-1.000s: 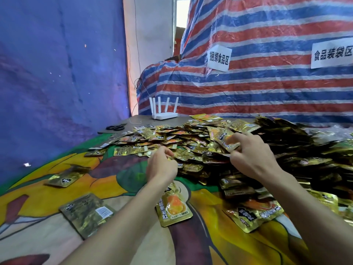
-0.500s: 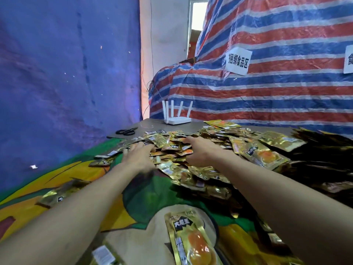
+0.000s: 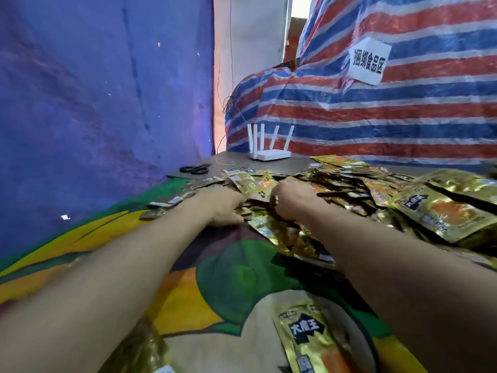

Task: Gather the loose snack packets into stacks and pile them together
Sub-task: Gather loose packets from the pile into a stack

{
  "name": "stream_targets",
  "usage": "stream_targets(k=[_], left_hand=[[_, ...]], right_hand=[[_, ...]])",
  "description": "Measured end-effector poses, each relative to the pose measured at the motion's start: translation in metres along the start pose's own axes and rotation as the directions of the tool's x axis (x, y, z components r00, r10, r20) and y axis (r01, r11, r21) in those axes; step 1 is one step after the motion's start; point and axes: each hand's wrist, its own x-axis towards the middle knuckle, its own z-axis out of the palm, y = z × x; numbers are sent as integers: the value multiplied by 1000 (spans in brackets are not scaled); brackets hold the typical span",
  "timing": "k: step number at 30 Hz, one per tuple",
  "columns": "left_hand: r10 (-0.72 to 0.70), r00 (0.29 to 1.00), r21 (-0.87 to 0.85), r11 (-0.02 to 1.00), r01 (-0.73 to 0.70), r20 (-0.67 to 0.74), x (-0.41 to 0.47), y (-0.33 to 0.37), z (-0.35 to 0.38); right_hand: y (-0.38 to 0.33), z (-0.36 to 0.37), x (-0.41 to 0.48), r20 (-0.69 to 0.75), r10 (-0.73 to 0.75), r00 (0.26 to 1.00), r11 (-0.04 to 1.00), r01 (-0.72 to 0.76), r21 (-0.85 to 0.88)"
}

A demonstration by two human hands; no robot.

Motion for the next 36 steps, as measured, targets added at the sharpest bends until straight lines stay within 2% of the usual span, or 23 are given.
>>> stream_targets(k=[2,6,9,12,19,21,23,26,28,29,32,36], left_hand=[[-11,996,89,996,18,-85,-10,14,0],[-124,960,112,981,156,-252,-30,38,3],[-207,926,8,975,221,-315,-43,47,3],[-269,905,-169,960,224,-329,-57,53,-3],[-304,886,-268,939,217,-349,-89,70,-7],[-348,853,-328,917,225,-389,-92,76,-12],[-416,792,-463,865,194,-446,-94,84,-22],[-608,637,-745,662,78,-473,-97,95,-44],[-715,565,-887,456,-69,-412,-101,104,-58],[-750,555,-930,334,-151,-359,-103,110,-65],[-773,601,-951,10,-310,-204,-112,130,-73],[-693,719,-906,-269,-326,-53,-123,158,-67]], right_hand=[[-1,-4,-14,-79,-1,997,1000,-1,-16],[2,-15,-45,-146,-32,989,999,28,-36],[9,-23,-69,-172,-23,985,1000,25,11],[17,-32,-91,-227,36,973,980,9,197],[39,-76,-131,-355,174,919,808,73,585],[45,-92,-140,-385,215,897,699,134,702],[53,-105,-148,-402,283,871,617,155,771],[63,-116,-162,-456,374,807,503,236,831],[67,-120,-174,-479,444,757,435,286,854],[69,-120,-180,-478,475,739,407,297,864],[72,-117,-199,-461,535,708,306,346,887],[75,-106,-220,-438,617,654,216,395,893]])
